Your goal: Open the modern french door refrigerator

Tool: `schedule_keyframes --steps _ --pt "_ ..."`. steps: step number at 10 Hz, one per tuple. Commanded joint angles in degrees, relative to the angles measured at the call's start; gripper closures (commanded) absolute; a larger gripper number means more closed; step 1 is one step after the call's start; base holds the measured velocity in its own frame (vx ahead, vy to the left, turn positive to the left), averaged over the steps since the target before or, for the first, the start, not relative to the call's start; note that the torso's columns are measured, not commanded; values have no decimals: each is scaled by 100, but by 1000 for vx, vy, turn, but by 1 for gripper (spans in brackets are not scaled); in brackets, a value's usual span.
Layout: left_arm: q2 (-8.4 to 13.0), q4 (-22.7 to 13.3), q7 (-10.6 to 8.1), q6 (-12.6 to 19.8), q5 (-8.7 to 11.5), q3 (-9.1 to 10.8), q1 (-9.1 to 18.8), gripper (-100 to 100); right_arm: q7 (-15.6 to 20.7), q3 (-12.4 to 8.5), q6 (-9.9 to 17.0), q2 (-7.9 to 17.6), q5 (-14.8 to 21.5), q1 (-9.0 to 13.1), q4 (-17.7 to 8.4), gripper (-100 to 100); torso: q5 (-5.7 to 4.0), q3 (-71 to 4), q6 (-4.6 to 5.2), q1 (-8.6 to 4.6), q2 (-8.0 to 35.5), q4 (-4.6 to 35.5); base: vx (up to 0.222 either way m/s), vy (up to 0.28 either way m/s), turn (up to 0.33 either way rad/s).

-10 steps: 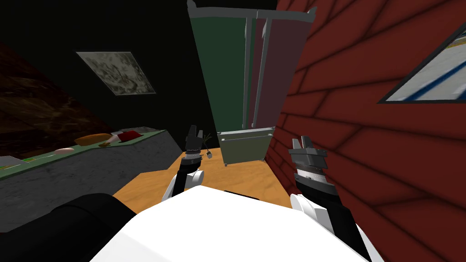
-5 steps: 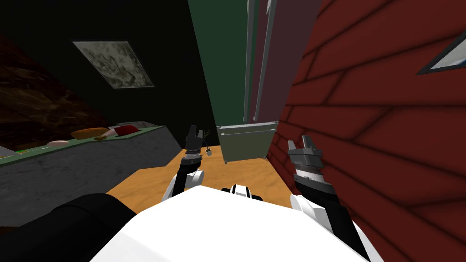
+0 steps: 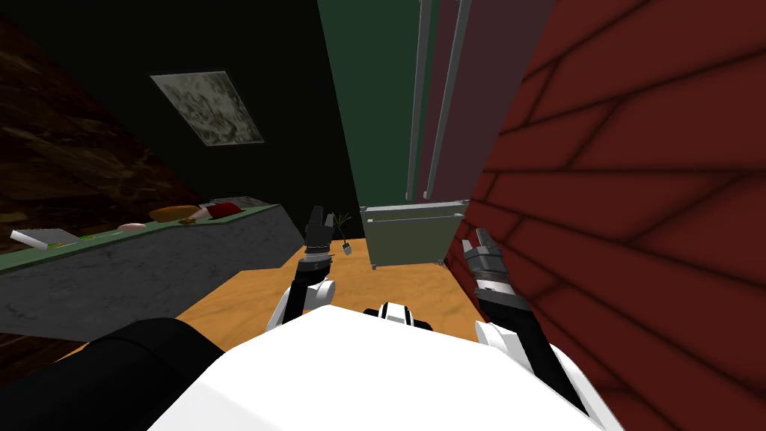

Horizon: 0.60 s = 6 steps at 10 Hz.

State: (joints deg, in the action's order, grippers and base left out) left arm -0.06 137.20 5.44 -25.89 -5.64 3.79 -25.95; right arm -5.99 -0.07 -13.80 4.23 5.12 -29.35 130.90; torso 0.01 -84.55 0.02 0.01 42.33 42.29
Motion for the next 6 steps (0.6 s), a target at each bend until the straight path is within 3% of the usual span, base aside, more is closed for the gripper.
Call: schedule_keyframes --steps 1,2,3,4,5,6 --pt "0 0 0 0 0 0 0 0 48 55 335 33 281 42 -213 -100 -1 0 -4 -2 -2 0 38 -3 82" --pt "0 0 0 0 0 0 0 0 73 86 552 72 537 68 -410 -100 -1 0 -1 -4 -1 0 47 -1 129" --pt "0 0 0 0 0 0 0 0 73 86 624 72 538 68 -410 -100 -1 -2 -3 -2 -5 -1 40 1 80" --pt "0 0 0 0 0 0 0 0 101 121 853 109 792 99 -633 -100 0 -2 -1 0 -4 -1 48 12 193" --pt "0 0 0 0 0 0 1 0 101 121 936 109 818 99 -633 -100 0 -3 -4 4 -7 -2 45 5 92" --pt "0 0 0 0 0 0 0 0 131 158 1145 144 1068 136 -882 -100 0 -3 0 0 -4 -1 57 4 134"
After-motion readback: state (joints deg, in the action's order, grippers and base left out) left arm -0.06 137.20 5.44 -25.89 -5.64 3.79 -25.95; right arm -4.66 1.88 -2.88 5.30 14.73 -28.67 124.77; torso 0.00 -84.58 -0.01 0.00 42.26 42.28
